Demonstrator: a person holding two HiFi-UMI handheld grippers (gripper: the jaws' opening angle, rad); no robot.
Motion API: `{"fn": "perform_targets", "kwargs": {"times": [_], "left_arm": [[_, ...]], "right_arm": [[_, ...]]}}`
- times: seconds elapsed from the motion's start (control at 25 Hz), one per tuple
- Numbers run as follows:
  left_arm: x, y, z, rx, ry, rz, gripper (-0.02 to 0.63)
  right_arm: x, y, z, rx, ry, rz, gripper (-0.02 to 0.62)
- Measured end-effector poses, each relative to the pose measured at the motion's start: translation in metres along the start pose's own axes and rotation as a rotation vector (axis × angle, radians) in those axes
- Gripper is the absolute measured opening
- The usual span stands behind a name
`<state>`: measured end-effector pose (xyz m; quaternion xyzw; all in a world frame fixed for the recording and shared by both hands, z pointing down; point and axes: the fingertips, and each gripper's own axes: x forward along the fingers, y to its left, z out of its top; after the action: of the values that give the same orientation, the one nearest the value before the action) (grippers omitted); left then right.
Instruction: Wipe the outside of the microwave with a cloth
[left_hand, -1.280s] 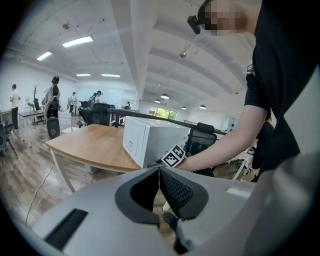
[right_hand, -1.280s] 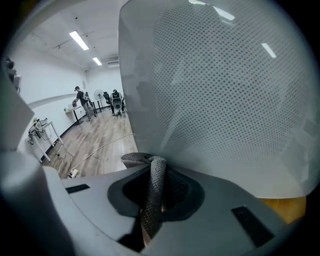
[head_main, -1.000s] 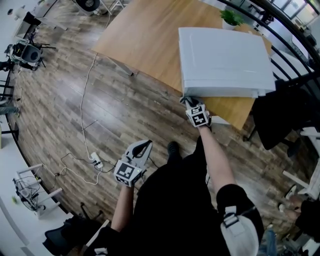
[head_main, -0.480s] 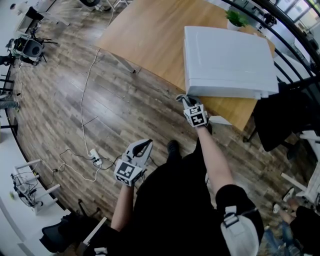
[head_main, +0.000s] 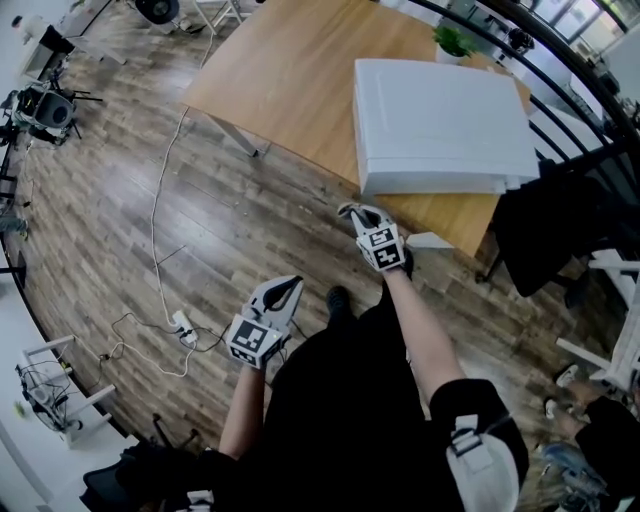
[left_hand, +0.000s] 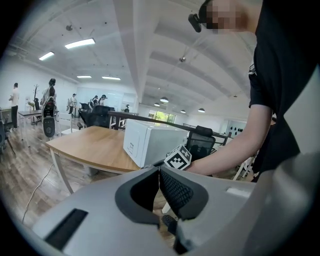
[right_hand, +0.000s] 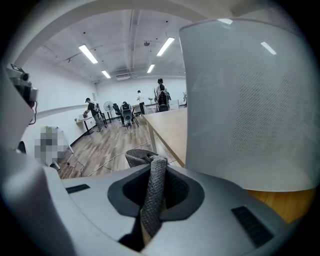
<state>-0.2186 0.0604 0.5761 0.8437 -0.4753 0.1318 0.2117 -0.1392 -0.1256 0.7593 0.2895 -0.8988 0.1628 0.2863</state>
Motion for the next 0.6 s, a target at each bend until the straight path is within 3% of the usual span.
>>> {"fn": "perform_targets", "kwargs": {"times": [0.24,0.6], "left_arm": [[0.007,-0.005,0.01,0.053,-0.047,-0.069,0.006],[0.005,-0.008,0.02,0.095,-0.086,-0.149,0.006]], "right_arm": [[-0.056,0.009,0.009,0.014,-0.078,0.017,0.035],[-0.153,0.017,0.011,0.047,-0.15,-0.042,0.034]]}}
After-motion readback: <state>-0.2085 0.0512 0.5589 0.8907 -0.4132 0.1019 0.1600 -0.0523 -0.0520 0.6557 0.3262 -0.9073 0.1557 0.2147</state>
